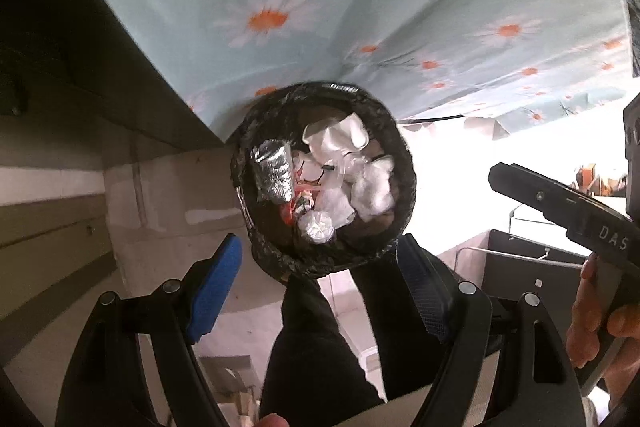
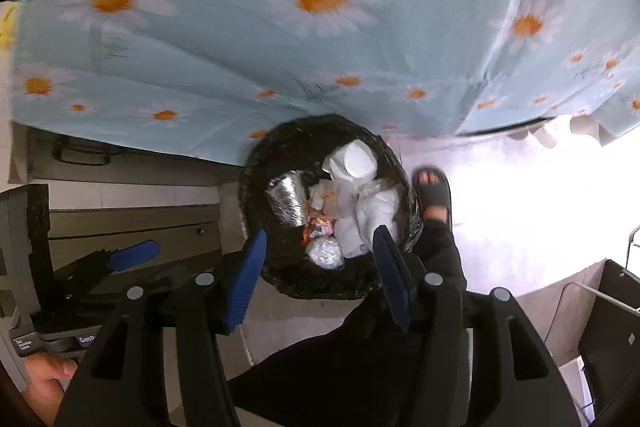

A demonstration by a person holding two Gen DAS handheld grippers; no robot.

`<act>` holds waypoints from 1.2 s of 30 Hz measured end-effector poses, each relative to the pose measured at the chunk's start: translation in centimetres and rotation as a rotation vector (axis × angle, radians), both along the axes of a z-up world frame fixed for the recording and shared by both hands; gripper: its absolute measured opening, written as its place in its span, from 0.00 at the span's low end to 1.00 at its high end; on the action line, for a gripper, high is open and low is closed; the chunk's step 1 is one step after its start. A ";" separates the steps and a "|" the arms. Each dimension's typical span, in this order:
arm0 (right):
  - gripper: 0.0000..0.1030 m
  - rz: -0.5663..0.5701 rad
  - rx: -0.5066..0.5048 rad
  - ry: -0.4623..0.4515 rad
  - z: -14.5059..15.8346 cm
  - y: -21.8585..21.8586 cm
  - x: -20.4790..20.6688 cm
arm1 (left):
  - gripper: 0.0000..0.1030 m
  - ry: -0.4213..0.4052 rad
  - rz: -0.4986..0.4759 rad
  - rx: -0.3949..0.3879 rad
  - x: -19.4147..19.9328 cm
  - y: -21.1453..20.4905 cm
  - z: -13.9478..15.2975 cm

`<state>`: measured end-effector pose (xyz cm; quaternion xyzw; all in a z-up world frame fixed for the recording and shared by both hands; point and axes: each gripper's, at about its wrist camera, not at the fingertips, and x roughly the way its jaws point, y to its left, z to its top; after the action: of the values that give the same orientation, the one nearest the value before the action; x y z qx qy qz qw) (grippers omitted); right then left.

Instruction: Collect trash

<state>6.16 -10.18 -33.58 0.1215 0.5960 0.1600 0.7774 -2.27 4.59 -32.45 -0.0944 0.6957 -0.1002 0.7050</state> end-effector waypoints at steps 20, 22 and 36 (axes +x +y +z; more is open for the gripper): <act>0.72 0.087 0.045 -0.316 16.6 -3.9 -1.6 | 0.75 -0.226 0.105 0.019 2.1 -2.2 14.7; 0.78 0.090 0.057 -0.356 18.1 -4.9 -1.6 | 0.75 -0.260 0.099 0.031 2.5 -3.1 16.4; 0.95 0.084 0.137 -0.496 25.5 -11.5 -1.0 | 0.85 -0.456 0.125 0.093 3.7 -7.2 26.2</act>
<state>5.14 -21.72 -8.12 0.1058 0.3793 0.2571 0.8825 1.39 -2.61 -6.26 -0.0794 0.5153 -0.0429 0.8523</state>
